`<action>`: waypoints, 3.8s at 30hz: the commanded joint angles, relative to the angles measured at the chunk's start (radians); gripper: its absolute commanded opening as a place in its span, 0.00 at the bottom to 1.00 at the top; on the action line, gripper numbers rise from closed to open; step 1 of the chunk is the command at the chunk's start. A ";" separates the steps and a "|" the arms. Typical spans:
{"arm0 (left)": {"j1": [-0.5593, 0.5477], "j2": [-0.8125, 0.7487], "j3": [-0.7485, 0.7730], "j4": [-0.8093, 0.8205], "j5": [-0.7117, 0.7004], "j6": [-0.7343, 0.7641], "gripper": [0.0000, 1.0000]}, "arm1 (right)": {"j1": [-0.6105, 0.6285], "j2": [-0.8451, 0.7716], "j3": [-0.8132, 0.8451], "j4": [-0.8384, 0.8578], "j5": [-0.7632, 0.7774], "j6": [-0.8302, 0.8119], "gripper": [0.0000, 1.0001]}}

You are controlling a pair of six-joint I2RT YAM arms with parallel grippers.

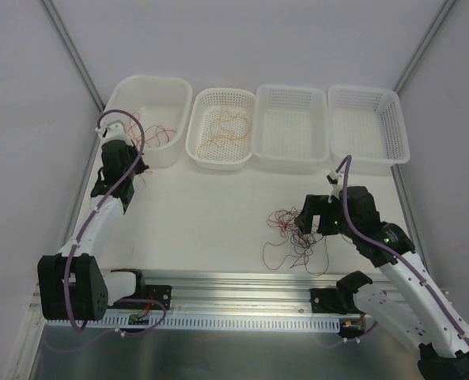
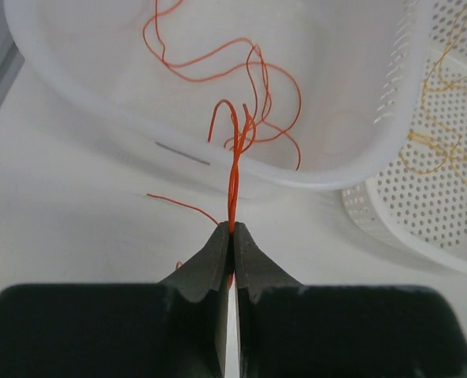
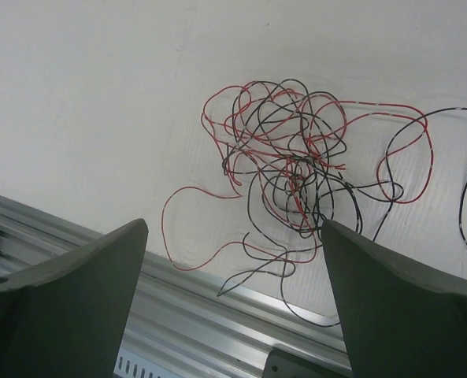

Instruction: Untangle the cables

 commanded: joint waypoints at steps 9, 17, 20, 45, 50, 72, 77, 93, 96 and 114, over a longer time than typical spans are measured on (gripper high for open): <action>0.008 0.086 0.594 -0.352 0.015 0.136 0.00 | 0.004 -0.010 0.018 0.002 0.012 -0.012 0.97; 0.010 0.325 0.898 -0.356 0.046 0.151 0.00 | 0.004 -0.005 0.016 -0.020 0.069 -0.030 0.97; 0.008 0.420 1.000 -0.354 0.057 0.155 0.00 | 0.006 0.001 0.012 -0.023 0.074 -0.030 0.97; 0.008 0.341 0.827 -0.379 0.148 0.041 0.99 | 0.004 0.006 0.039 -0.075 0.114 -0.023 0.97; -0.005 0.079 0.587 -0.400 0.267 -0.046 0.99 | 0.004 0.015 0.032 -0.106 0.175 0.003 0.97; -0.673 -0.181 -0.051 -0.400 0.238 -0.408 0.99 | -0.002 0.321 -0.191 0.190 0.083 0.145 0.93; -0.725 -0.121 -0.045 -0.382 0.202 -0.439 0.99 | 0.030 0.475 -0.092 0.313 -0.037 0.111 0.72; -0.774 -0.034 -0.020 -0.373 0.159 -0.456 0.99 | 0.201 0.560 0.107 0.243 0.130 0.099 0.58; -0.788 0.022 0.015 -0.369 0.147 -0.439 0.99 | 0.202 0.480 0.062 0.198 0.178 0.128 0.58; -0.838 0.440 0.372 -0.371 0.092 -0.376 0.99 | -0.031 0.467 -0.008 0.184 0.284 0.163 0.60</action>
